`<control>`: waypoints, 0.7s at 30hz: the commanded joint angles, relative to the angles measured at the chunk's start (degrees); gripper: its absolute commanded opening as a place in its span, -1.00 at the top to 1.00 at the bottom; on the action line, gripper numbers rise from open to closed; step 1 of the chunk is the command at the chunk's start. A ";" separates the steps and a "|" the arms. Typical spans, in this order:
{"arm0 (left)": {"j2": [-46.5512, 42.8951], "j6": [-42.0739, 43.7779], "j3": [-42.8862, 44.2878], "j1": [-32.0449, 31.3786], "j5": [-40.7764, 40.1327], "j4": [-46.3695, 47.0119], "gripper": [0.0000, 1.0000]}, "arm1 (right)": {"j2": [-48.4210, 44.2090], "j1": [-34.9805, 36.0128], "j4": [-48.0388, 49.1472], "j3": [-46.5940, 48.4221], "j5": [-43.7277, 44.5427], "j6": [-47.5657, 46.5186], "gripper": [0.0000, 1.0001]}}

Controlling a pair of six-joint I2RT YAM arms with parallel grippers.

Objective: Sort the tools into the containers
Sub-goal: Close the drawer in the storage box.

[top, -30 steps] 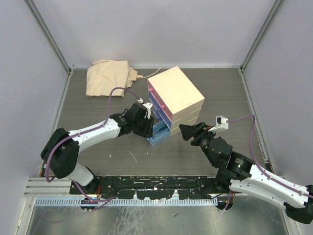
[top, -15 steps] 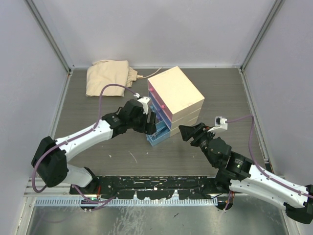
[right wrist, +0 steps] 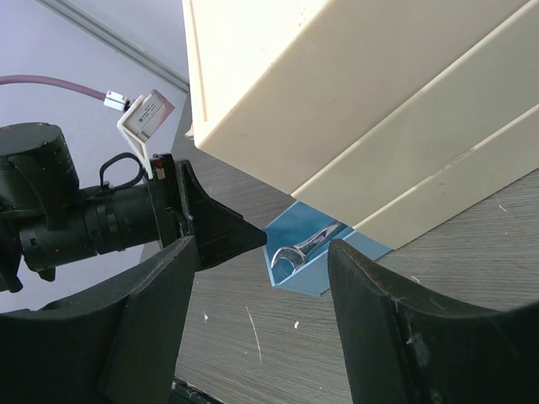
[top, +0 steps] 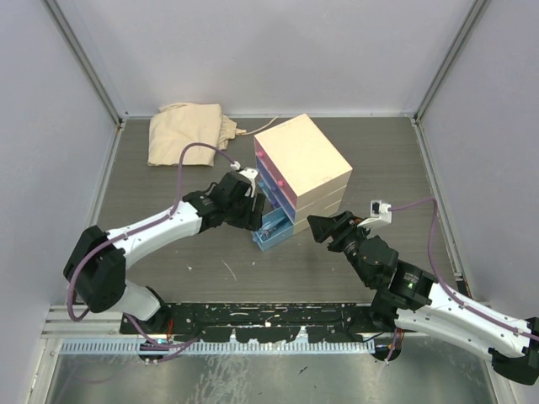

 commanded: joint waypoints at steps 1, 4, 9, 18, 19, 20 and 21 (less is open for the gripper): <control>1.51 0.90 3.44 -0.12 -1.56 -0.11 -0.32 | 0.29 -0.04 2.11 0.52 0.32 0.46 -0.38; 2.75 1.09 3.69 -0.65 -1.88 -0.27 -0.29 | 0.18 -0.02 2.10 0.46 0.45 0.53 -0.38; 3.99 1.77 4.21 -1.14 -2.22 -1.41 -0.24 | 0.04 -0.04 2.09 0.26 0.67 0.44 -0.37; 1.77 2.94 3.36 -2.66 -0.78 -0.21 -0.26 | 0.13 0.00 2.07 0.11 0.66 0.69 -0.37; 0.61 2.94 3.40 -2.67 -1.88 -0.39 -0.28 | 0.13 -0.04 2.06 0.06 0.59 0.74 -0.38; -0.30 2.98 3.62 -2.65 -2.61 -0.71 -0.30 | 0.13 0.00 2.08 0.08 0.59 0.72 -0.38; -1.07 3.09 3.92 -2.66 -3.72 -1.19 -0.31 | 0.13 -0.02 2.08 0.10 0.53 0.70 -0.38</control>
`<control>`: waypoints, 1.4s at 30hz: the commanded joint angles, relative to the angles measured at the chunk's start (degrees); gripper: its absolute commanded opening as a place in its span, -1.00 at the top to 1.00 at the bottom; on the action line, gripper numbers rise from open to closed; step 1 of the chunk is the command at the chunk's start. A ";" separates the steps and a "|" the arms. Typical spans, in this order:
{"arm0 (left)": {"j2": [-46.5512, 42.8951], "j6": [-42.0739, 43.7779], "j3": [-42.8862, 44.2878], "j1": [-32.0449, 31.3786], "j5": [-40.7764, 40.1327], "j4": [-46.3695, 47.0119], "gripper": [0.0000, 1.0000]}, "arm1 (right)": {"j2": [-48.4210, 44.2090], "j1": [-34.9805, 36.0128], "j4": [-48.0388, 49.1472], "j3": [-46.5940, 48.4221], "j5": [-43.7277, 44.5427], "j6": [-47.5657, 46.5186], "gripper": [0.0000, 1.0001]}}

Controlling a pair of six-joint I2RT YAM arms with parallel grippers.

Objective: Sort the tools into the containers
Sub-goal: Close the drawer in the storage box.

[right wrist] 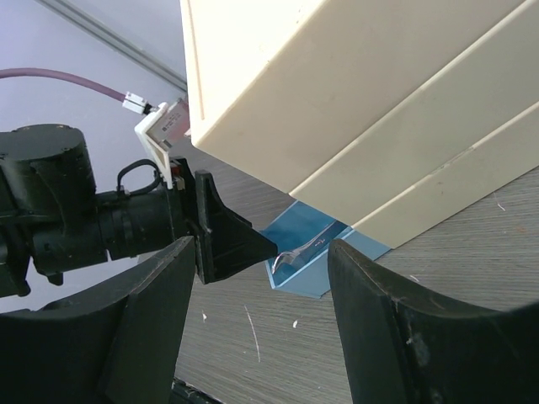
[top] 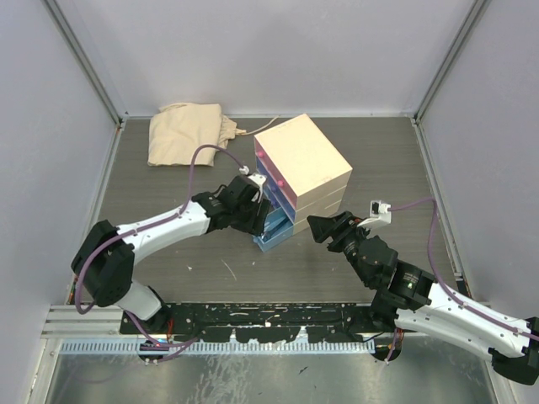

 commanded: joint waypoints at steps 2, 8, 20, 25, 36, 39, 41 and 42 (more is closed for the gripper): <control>-6.59 1.38 2.92 -0.30 -5.27 -0.89 -0.32 | -0.19 -0.02 2.08 0.09 0.50 0.61 -0.37; -9.75 1.68 2.11 -0.33 2.70 2.87 -0.22 | -0.48 0.03 2.11 -0.24 0.50 1.03 -0.38; -1.97 2.25 3.37 -1.26 8.12 3.67 -0.04 | -1.21 0.03 2.10 -0.61 0.32 1.18 -0.37; 0.82 2.64 4.63 -1.24 8.35 1.79 -0.03 | -1.61 -0.04 2.10 -0.87 0.51 1.32 -0.37; 3.51 1.86 4.81 -1.69 12.40 2.89 0.09 | -2.14 -0.04 2.11 -1.34 0.65 1.60 -0.37; 4.39 1.81 4.80 -1.90 12.49 2.56 0.13 | -2.47 -0.02 2.11 -1.46 0.67 1.62 -0.38; 5.21 1.89 5.25 -1.86 12.41 1.76 0.18 | -2.71 0.00 2.04 -1.62 0.67 1.82 -0.38; 5.46 1.91 5.33 -1.90 12.38 1.48 0.20 | -2.79 -0.02 2.09 -1.64 0.72 1.80 -0.38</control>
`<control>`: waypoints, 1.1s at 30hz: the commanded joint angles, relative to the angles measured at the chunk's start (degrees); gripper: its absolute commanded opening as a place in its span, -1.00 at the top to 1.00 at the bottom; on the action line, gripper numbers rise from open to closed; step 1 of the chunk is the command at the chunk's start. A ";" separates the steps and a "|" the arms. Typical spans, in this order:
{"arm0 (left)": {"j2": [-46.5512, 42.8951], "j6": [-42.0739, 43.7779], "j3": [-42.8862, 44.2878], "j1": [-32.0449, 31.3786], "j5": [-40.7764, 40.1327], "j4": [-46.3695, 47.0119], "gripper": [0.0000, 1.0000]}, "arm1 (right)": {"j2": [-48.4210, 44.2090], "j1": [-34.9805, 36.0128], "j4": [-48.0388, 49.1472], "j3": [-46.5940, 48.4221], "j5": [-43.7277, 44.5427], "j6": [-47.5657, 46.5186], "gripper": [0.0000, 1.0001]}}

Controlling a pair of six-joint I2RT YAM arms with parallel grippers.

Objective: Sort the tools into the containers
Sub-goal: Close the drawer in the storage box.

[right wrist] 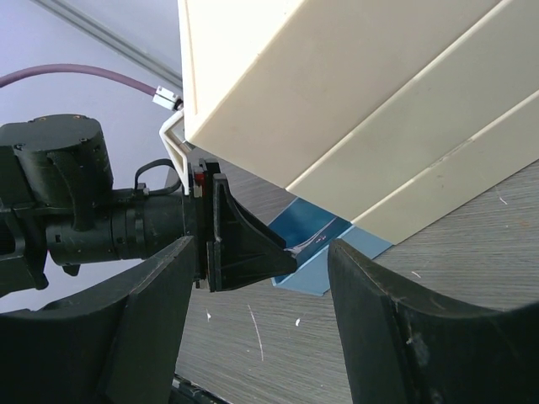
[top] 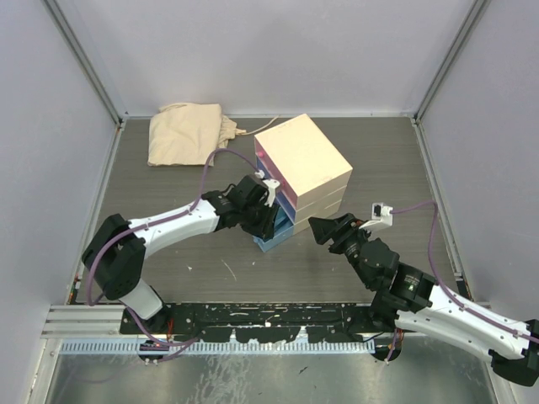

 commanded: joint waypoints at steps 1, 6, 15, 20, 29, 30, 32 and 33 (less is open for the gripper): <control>2.08 0.64 2.74 -0.39 1.19 -0.17 0.21 | -0.97 -0.02 2.11 -0.21 0.84 0.68 -0.37; 2.95 0.69 3.05 -0.38 0.90 -0.59 0.36 | -1.39 0.01 2.08 -0.32 0.76 0.79 -0.38; 2.91 0.31 3.44 -0.38 -0.40 -0.87 0.73 | -2.31 0.00 1.23 -0.47 1.05 1.29 -0.38; 1.49 -0.09 2.43 -0.36 -2.59 -0.55 0.87 | -2.11 0.00 1.23 -0.36 1.16 1.43 -0.37; -1.79 -0.35 3.23 -0.32 -6.02 -0.05 1.00 | -1.57 0.00 1.23 -0.18 1.16 1.47 -0.38; -2.27 -0.43 3.21 -0.31 -6.16 0.19 1.00 | -1.60 -0.01 1.20 -0.22 1.09 1.47 -0.38; -3.16 -0.58 3.22 -0.32 -6.27 0.57 1.00 | -1.72 -0.04 1.18 -0.31 1.05 1.63 -0.38; -3.50 -0.74 3.22 -0.32 -6.30 0.69 1.00 | -1.76 -0.02 1.22 -0.36 1.07 1.70 -0.38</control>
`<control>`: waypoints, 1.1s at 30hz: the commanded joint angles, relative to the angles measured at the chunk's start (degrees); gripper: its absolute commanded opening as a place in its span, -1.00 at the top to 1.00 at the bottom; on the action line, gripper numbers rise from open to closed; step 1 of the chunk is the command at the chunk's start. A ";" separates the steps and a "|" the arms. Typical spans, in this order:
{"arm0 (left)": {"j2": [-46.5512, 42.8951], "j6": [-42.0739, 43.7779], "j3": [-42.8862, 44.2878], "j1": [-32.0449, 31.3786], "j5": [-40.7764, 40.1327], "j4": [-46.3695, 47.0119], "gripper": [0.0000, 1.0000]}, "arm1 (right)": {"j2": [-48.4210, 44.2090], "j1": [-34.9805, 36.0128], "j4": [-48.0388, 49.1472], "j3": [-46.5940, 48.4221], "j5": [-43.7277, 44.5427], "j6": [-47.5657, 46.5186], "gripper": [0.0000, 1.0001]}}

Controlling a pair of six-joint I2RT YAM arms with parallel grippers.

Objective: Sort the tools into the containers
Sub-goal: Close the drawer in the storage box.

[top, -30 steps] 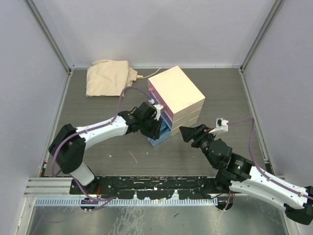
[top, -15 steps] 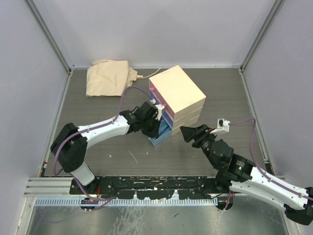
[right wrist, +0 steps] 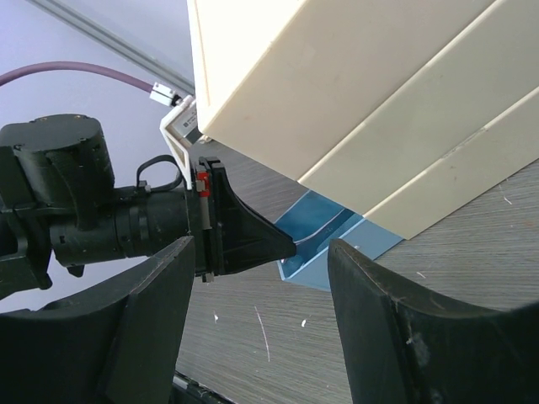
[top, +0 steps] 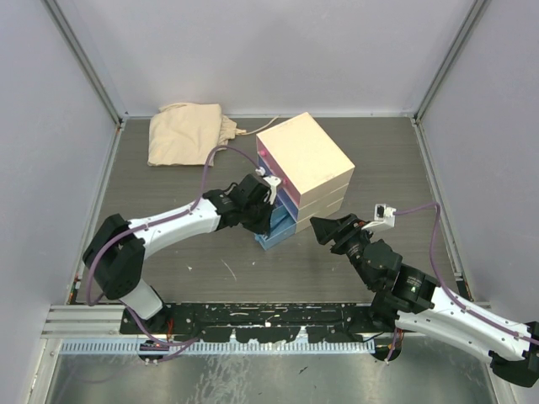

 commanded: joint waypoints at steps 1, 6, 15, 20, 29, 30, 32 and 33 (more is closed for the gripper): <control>-4.60 -0.88 1.38 0.30 -2.22 2.01 1.00 | 0.05 -0.02 1.39 0.04 1.00 1.03 -0.38; -5.97 -1.66 1.25 0.28 -1.98 2.71 1.00 | 0.32 -0.04 1.45 0.03 1.00 1.24 -0.38; -8.98 -1.77 0.63 0.24 -4.77 0.12 1.00 | 0.89 -0.04 1.40 -0.05 0.94 1.65 -0.37; -10.97 -1.94 -0.18 0.31 -7.00 -0.74 1.00 | 1.71 -0.04 1.87 -0.05 0.70 1.82 -0.38; -9.06 -4.31 -0.78 0.28 -3.63 1.99 1.00 | 2.33 -0.04 2.67 -0.10 0.26 1.90 -0.37; -8.69 -4.52 -0.74 0.25 -3.39 2.41 1.00 | 2.17 -0.04 2.62 -0.28 0.29 1.94 -0.38; -7.88 -4.91 -0.49 0.28 -2.78 3.11 1.00 | 1.89 0.03 2.68 -0.53 0.47 1.88 -0.38; -7.40 -4.99 -0.25 0.28 -2.37 3.33 1.00 | 1.80 -0.04 2.65 -0.57 0.47 1.92 -0.37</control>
